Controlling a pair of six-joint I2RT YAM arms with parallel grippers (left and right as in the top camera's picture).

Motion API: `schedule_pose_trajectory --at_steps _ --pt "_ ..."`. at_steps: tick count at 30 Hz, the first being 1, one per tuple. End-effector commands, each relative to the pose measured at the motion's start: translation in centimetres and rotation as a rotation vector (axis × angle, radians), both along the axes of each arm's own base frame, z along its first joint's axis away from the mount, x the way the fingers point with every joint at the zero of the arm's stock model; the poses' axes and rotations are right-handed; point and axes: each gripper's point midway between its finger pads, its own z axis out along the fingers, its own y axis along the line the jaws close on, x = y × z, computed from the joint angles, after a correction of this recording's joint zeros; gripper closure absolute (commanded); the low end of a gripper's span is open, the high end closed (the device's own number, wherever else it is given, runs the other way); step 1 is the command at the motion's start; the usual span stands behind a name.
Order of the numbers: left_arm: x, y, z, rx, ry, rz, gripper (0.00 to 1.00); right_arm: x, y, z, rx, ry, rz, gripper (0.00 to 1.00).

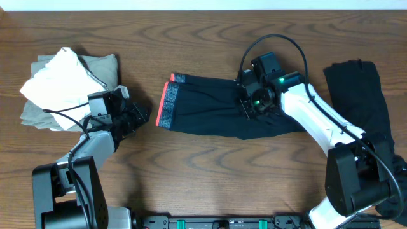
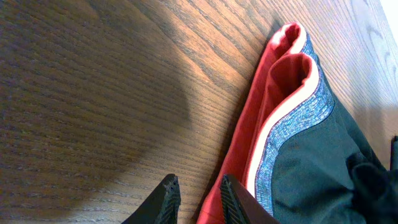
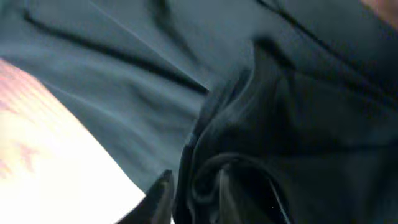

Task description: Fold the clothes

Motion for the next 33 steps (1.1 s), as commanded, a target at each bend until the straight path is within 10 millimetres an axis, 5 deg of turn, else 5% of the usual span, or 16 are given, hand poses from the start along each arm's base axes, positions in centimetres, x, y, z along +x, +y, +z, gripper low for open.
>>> schedule_pose_trajectory --at_steps 1,9,20,26,33 --pt "0.0 -0.1 0.2 -0.002 -0.009 -0.015 0.74 -0.9 1.9 0.3 0.088 0.023 0.061 0.64" --pt "-0.1 -0.2 0.2 -0.002 -0.006 -0.015 0.74 0.2 -0.9 0.0 -0.031 -0.001 -0.056 0.59" --pt "-0.1 0.0 0.1 0.004 -0.005 -0.011 0.74 2.0 -9.9 0.0 -0.270 -0.007 -0.587 0.57" --pt "-0.1 0.0 0.1 0.004 -0.005 -0.011 0.73 2.3 -10.6 0.0 -0.250 0.006 -0.617 0.51" --pt "-0.1 0.0 0.1 0.004 -0.005 -0.011 0.73 1.8 -9.1 -0.2 -0.173 0.052 -0.590 0.51"
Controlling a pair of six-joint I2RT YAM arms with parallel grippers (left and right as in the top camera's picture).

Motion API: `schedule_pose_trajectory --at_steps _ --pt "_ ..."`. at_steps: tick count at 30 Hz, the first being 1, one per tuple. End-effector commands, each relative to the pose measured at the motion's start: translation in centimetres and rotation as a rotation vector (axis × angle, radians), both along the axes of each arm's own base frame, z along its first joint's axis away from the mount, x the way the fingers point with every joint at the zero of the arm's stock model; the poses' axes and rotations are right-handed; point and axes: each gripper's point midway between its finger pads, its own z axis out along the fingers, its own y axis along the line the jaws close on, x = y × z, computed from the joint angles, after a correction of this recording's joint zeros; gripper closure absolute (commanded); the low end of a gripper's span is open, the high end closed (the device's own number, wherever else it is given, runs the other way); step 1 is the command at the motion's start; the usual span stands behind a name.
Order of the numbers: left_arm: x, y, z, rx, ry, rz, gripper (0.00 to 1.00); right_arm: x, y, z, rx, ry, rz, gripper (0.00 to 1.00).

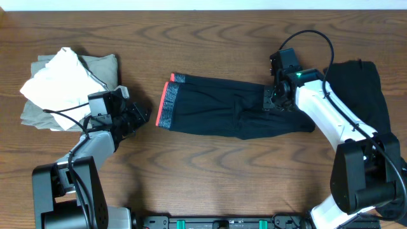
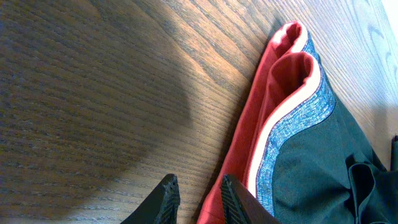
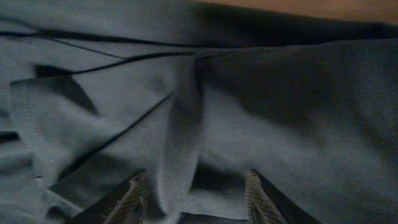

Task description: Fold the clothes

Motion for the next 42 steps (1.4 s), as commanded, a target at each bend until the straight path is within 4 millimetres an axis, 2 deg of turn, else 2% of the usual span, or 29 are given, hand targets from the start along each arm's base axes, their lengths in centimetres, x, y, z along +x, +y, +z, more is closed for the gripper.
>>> schedule_pose_trajectory --at_steps 1,9,11,13,16,18,21,24,26,27,28,29,30,31,37,39,41,42 --pt "0.0 0.0 0.2 0.004 -0.010 -0.012 0.73 -0.4 0.6 0.6 0.055 -0.004 -0.018 0.51" --pt "0.0 0.0 0.2 0.004 -0.010 -0.012 0.73 -1.2 0.6 -1.1 0.073 0.011 -0.057 0.51" --pt "0.0 0.0 0.2 0.005 -0.009 -0.011 0.73 -1.0 1.0 -1.4 0.098 0.001 -0.051 0.55" --pt "0.0 0.1 0.1 0.011 -0.008 -0.006 0.73 -0.8 1.3 -1.5 0.114 -0.012 -0.047 0.62" --pt "0.0 0.2 0.0 0.018 -0.003 -0.001 0.73 -0.3 1.7 -1.3 0.134 -0.033 -0.041 0.83" --pt "0.0 0.2 0.0 0.018 -0.003 -0.001 0.73 -0.1 1.9 -1.2 0.137 -0.044 -0.036 0.93" --pt "0.0 0.2 0.0 0.018 -0.003 -0.001 0.73 0.6 2.4 -0.9 0.147 -0.077 -0.026 0.96" --pt "0.0 0.2 0.0 0.018 -0.003 -0.001 0.73 2.2 3.4 -0.2 0.169 -0.153 -0.008 0.98" --pt "0.0 0.2 0.0 0.018 -0.003 -0.001 0.74 3.7 4.1 0.6 0.190 -0.223 0.004 0.97" --pt "0.0 0.2 0.0 0.018 -0.003 -0.001 0.73 4.5 4.6 1.2 0.203 -0.265 0.011 0.93" --pt "0.0 0.2 0.0 0.018 -0.003 -0.001 0.73 5.2 4.9 1.7 0.214 -0.301 0.015 0.82" --pt "0.0 0.2 0.0 0.018 -0.003 -0.001 0.73 6.0 5.3 2.3 0.227 -0.340 0.021 0.60" --pt "0.0 0.2 0.0 0.018 -0.003 -0.001 0.73 6.4 5.5 2.6 0.233 -0.363 0.025 0.45" --pt "0.0 0.2 0.0 0.018 -0.002 -0.001 0.74 6.8 5.6 2.9 0.237 -0.382 0.031 0.41" --pt "-0.1 0.2 -0.1 0.017 0.001 -0.001 0.73 5.9 4.7 2.1 0.192 -0.340 0.062 0.35" --pt "-0.1 0.2 0.0 0.017 0.001 -0.001 0.73 5.4 4.2 1.6 0.184 -0.310 0.051 0.37" --pt "-0.1 0.2 0.0 0.017 0.000 -0.002 0.73 4.7 3.6 1.1 0.171 -0.270 0.044 0.43" --pt "-0.1 0.2 0.0 0.017 0.000 -0.003 0.66 4.2 3.4 0.8 0.164 -0.246 0.041 0.45"
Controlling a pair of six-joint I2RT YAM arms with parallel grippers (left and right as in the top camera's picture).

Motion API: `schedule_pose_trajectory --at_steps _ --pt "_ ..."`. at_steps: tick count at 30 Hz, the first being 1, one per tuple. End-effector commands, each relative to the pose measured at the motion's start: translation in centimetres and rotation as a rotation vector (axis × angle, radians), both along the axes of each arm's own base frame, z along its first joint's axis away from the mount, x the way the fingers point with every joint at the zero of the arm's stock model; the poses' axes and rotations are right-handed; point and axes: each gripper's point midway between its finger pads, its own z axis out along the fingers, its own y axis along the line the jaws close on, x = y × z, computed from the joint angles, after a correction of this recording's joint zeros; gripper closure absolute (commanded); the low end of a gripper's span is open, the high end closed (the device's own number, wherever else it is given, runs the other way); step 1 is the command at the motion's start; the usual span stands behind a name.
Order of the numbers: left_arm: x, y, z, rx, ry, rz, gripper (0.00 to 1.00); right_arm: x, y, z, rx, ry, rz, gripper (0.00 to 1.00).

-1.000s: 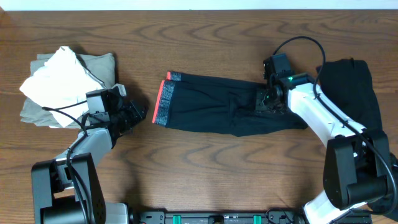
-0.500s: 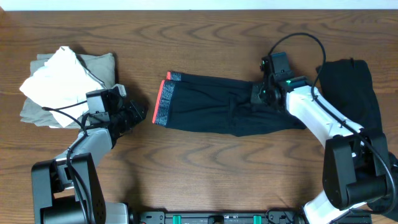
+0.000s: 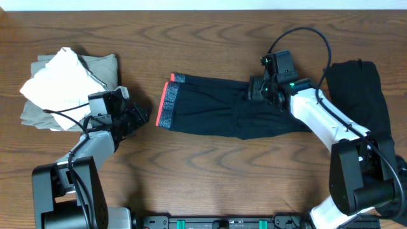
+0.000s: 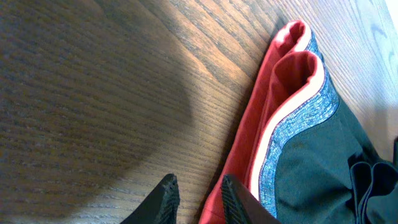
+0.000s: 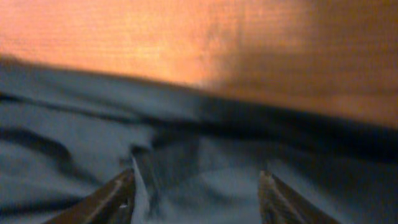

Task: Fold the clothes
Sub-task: 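Reach the left gripper to the red waistband and grasp it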

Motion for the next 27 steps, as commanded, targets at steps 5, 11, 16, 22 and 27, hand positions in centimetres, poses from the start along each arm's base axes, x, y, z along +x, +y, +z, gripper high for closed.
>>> schedule_pose_trajectory --at_steps 5,11,16,22,27 --pt "0.5 -1.0 1.0 0.018 -0.084 -0.101 0.33 -1.7 -3.1 -0.4 -0.113 0.067 -0.026 0.47" --pt "1.2 -3.6 2.2 0.006 -0.159 -0.186 0.14 -1.4 -4.7 -0.1 -0.173 0.048 -0.003 0.45" --pt "1.0 -5.3 2.2 0.003 -0.164 -0.230 0.14 -1.6 -5.2 0.0 -0.162 0.059 -0.014 0.46" --pt "0.6 -4.0 0.2 0.063 -0.086 -0.169 0.14 -2.2 -5.4 -0.3 -0.168 0.086 -0.013 0.45" --pt "-1.0 -4.0 -1.3 0.006 0.044 -0.110 0.17 -2.2 -5.4 -0.3 -0.168 0.087 -0.012 0.46"
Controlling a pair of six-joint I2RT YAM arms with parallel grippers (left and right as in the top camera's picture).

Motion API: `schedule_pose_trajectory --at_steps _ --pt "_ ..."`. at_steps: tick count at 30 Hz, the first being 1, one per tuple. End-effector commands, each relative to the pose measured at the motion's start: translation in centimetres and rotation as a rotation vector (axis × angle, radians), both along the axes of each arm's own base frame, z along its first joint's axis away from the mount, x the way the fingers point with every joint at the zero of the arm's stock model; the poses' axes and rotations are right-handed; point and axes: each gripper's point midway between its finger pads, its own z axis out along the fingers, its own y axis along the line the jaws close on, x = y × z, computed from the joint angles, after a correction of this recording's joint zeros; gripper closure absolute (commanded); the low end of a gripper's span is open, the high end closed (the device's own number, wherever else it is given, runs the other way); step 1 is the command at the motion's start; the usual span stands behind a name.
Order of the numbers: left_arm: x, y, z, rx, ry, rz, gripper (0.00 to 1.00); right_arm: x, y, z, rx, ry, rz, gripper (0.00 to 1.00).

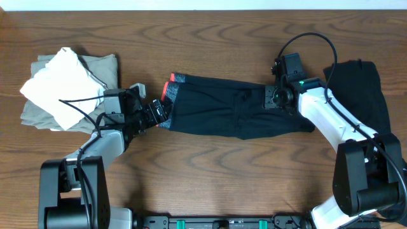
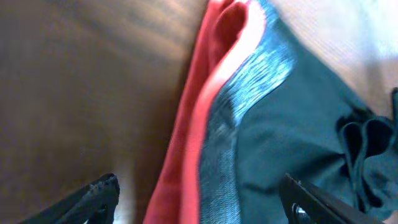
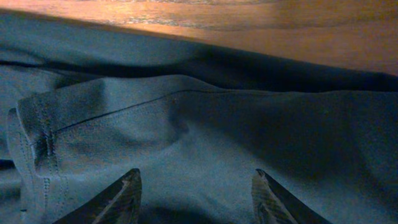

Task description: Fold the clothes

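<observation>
Dark shorts [image 1: 222, 114] with a red and grey waistband [image 1: 166, 105] lie flat across the middle of the table. My left gripper [image 1: 156, 113] is at the waistband end, open wide. In the left wrist view the waistband [image 2: 205, 124] runs between the left gripper's [image 2: 199, 199] spread fingers. My right gripper [image 1: 275, 98] sits low over the shorts' right part, open. The right wrist view shows a stitched hem [image 3: 37, 130] and smooth dark cloth under the right gripper [image 3: 198, 199].
A pile of white and khaki clothes [image 1: 63, 89] lies at the far left. A black garment [image 1: 359, 95] lies at the right edge, next to the right arm. Bare wooden table [image 1: 210, 178] stretches in front of the shorts.
My left gripper has moved right from the bare wood onto the waistband end, and its jaws now stand wide apart. My right gripper has shifted from the shorts' far edge to their right part.
At first my right gripper was shut on a bunch of cloth mid-shorts, and my left rested narrow beside the waistband. Then the right was open farther right with the shorts spread longer. Later it hovered at the far edge. Now both grippers are open over the shorts' ends.
</observation>
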Motion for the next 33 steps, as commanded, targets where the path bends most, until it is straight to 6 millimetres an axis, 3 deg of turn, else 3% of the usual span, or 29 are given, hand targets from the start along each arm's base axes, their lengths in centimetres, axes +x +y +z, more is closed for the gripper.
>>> schedule_pose_trajectory --at_steps 1,16,20,25,33 --pt "-0.9 0.3 -1.3 -0.023 0.104 0.071 0.18 0.3 -0.5 1.0 -0.009 -0.028 0.001 0.45" --pt "-5.5 -0.2 -4.0 -0.272 0.553 0.476 0.20 -0.2 -0.6 0.8 -0.014 -0.006 0.002 0.45" --pt "-5.5 -0.4 -3.8 -0.301 0.573 0.498 0.20 -0.2 -0.6 0.8 -0.014 -0.006 0.002 0.45" --pt "-4.0 0.2 -3.9 -0.272 0.497 0.511 0.21 -0.2 -0.6 0.8 -0.014 -0.006 0.002 0.45" --pt "-3.6 -1.0 -7.0 -0.247 0.508 0.478 0.22 -0.2 -0.6 0.8 -0.014 -0.006 0.002 0.46"
